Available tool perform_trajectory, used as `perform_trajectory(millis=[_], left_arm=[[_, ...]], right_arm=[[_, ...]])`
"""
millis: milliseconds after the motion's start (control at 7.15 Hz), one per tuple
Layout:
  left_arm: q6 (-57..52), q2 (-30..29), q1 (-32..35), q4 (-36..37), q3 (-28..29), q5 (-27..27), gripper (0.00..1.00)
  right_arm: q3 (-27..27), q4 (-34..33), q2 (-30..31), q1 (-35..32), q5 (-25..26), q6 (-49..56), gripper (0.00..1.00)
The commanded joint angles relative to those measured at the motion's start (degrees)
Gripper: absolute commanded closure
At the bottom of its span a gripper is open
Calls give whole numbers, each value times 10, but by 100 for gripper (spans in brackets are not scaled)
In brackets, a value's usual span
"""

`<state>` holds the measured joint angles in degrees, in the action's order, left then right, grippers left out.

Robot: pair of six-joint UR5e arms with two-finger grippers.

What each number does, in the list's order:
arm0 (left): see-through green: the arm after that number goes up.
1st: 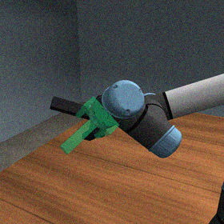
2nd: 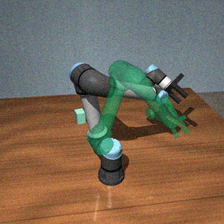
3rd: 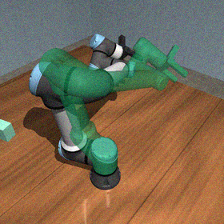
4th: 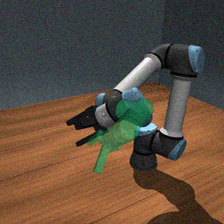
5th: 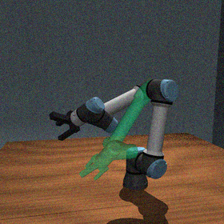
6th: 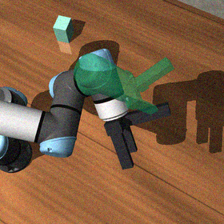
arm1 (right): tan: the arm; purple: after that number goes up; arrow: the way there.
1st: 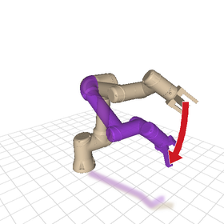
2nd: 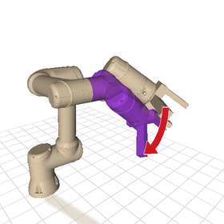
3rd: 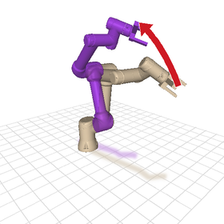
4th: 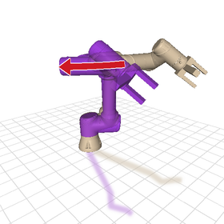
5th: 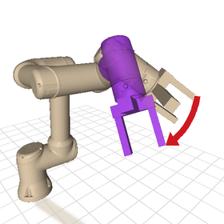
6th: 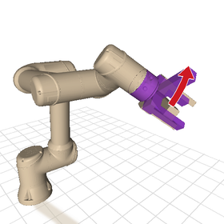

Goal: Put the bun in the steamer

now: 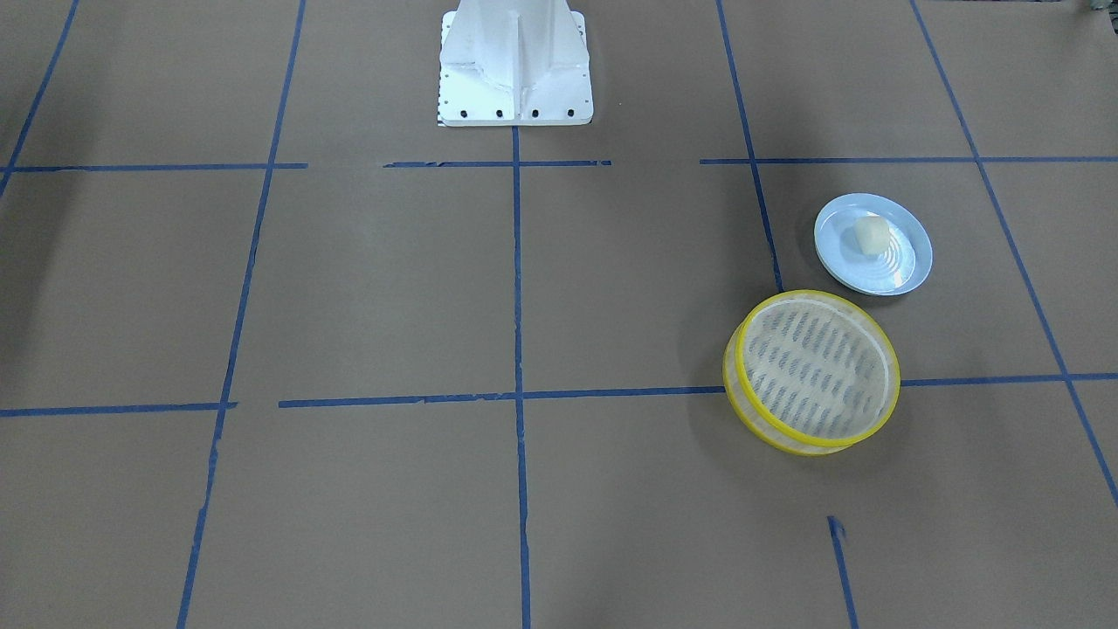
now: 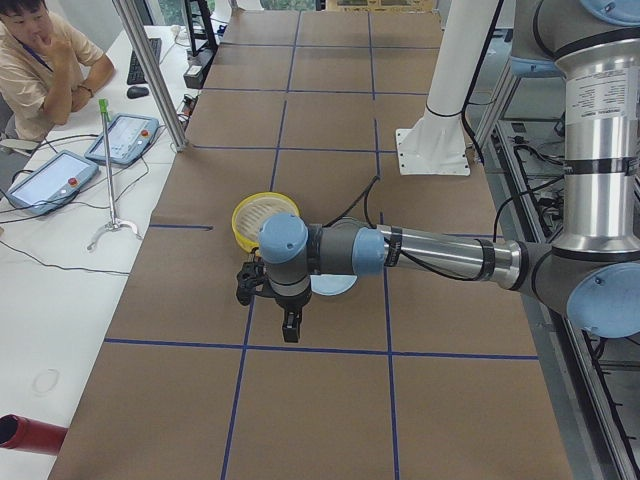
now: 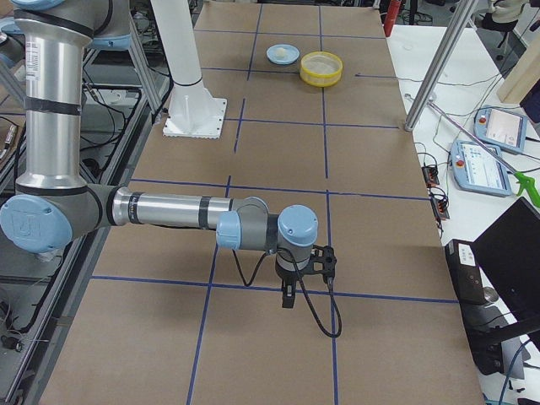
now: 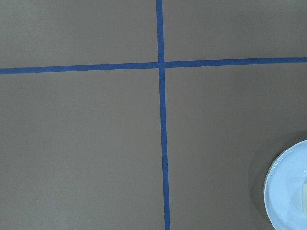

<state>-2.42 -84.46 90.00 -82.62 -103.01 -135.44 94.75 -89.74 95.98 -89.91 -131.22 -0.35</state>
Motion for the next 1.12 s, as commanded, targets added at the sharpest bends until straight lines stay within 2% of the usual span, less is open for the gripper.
perform_trajectory(millis=[0,699,839,978], left_arm=[[0,-4,0,0,-7,-3,0],[4,-9,-1,-6,-8,-4,0],[3,-11,-4,-37,2,-1,0],[9,-8,-12,-101,9,-3,0]], right_arm=[[0,0,0,0,0,0,0],[0,0,0,0,0,0,0],[0,0,0,0,0,0,0],[0,0,0,0,0,0,0]])
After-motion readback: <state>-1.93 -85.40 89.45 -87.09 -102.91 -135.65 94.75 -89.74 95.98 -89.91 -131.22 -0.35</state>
